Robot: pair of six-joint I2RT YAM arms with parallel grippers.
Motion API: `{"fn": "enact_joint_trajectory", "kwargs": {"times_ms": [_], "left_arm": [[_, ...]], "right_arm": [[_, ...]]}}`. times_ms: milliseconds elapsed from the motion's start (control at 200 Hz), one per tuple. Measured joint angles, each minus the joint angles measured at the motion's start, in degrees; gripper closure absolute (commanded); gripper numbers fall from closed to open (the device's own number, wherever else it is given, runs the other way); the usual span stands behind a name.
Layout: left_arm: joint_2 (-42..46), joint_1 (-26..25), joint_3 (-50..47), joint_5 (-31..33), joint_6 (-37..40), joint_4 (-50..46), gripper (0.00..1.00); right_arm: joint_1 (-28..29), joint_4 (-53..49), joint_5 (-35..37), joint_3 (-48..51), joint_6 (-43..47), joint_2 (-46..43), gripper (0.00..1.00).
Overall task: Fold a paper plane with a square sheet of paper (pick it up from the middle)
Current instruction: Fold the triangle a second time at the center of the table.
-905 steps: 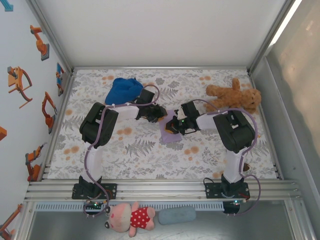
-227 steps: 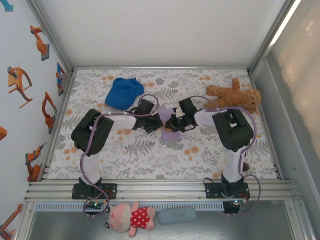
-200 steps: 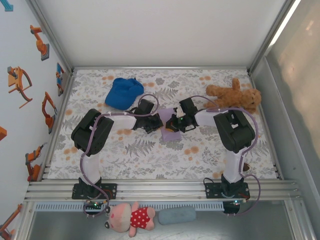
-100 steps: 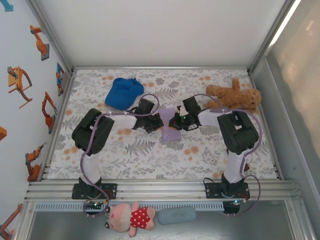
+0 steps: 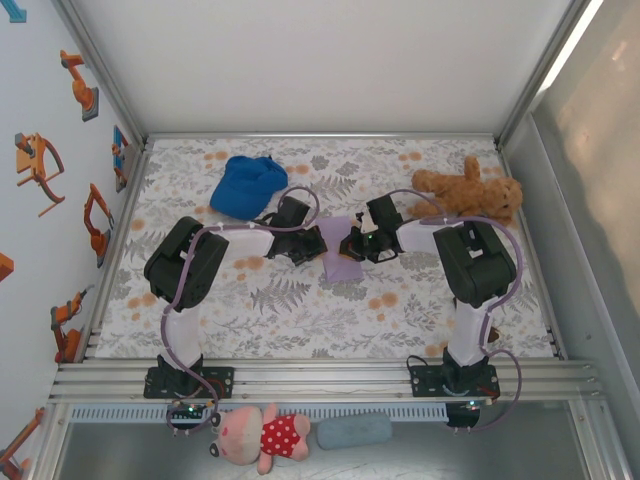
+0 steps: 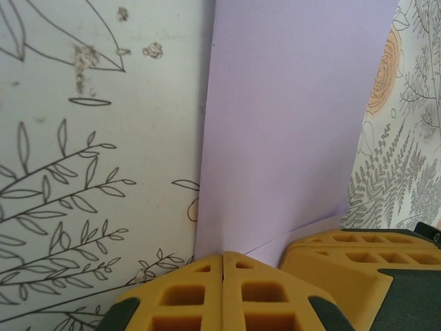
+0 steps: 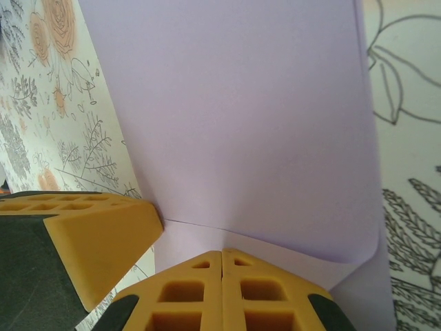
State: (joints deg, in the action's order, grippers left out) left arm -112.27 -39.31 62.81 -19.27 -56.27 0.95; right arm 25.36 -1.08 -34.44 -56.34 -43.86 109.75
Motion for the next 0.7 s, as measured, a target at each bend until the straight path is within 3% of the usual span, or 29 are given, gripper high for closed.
{"fn": "enact_joint_trajectory", "kwargs": {"times_ms": [361,701], "left_arm": [[8.4,-2.6,-4.4,1.7,-1.1,2.9,0.82],[8.1,-5.8,-6.8,1.0,-4.3,6.5,0.81]], "right_arm": [[-0.1,0.5,-0.1,0.3,-0.3,0.0,1.0],[-0.4,1.9,-0.9,1.0,-1.6,0.0,1.0]]}}
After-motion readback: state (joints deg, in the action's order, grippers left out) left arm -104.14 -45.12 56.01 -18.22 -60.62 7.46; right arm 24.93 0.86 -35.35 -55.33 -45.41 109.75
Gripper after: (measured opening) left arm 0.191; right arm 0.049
